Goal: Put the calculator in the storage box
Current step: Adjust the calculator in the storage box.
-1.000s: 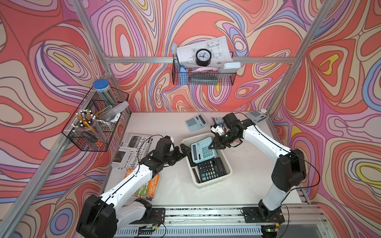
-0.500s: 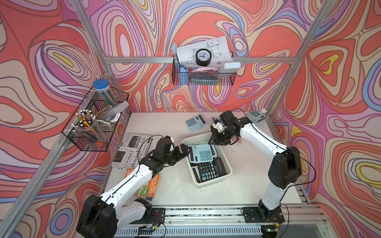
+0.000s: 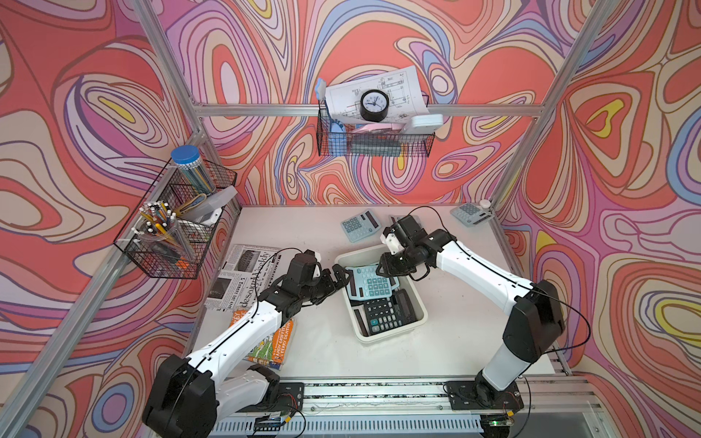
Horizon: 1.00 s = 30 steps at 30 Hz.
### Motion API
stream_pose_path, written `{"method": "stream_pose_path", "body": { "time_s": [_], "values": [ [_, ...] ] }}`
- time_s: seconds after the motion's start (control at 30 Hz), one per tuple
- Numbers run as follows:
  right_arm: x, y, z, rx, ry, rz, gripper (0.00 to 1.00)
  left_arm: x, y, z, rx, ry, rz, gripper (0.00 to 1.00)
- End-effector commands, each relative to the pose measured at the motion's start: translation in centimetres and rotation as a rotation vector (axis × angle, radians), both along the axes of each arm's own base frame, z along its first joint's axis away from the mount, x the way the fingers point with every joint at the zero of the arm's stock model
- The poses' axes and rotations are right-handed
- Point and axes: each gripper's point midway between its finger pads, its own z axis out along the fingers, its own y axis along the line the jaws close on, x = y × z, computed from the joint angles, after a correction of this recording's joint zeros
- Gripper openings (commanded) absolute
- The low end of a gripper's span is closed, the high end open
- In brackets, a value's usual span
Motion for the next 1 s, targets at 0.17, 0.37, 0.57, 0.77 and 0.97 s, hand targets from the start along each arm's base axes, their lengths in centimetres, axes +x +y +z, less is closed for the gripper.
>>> {"method": "stream_pose_path", "body": {
  "time_s": [0.17,0.37,0.57,0.77,0.97],
  "values": [
    [0.8,3.1,-4.5,-0.111,-0.058,0.008,0.27,2.1,-0.1,1.2,-0.048,-0.026,0.01,0.95],
    [1.0,5.7,-6.5,-0.092,-0.045,0.039,0.22,2.8,0.4,1.5,-0.06,-0.028,0.028,0.91],
    [1.0,7.0,-4.7,-0.033,-0.074,0.045,0.21,3.1,0.8,1.8,-0.062,-0.033,0.035,0.9],
    [0.9,4.6,1.6,-0.015,-0.204,-0.022,0.24,3.5,0.3,2.2,-0.08,-0.031,0.016,0.89],
    [0.6,-0.3,4.9,-0.081,-0.271,-0.114,0.36,2.6,0.3,2.1,-0.093,-0.016,0.009,0.88]
  ]
}}
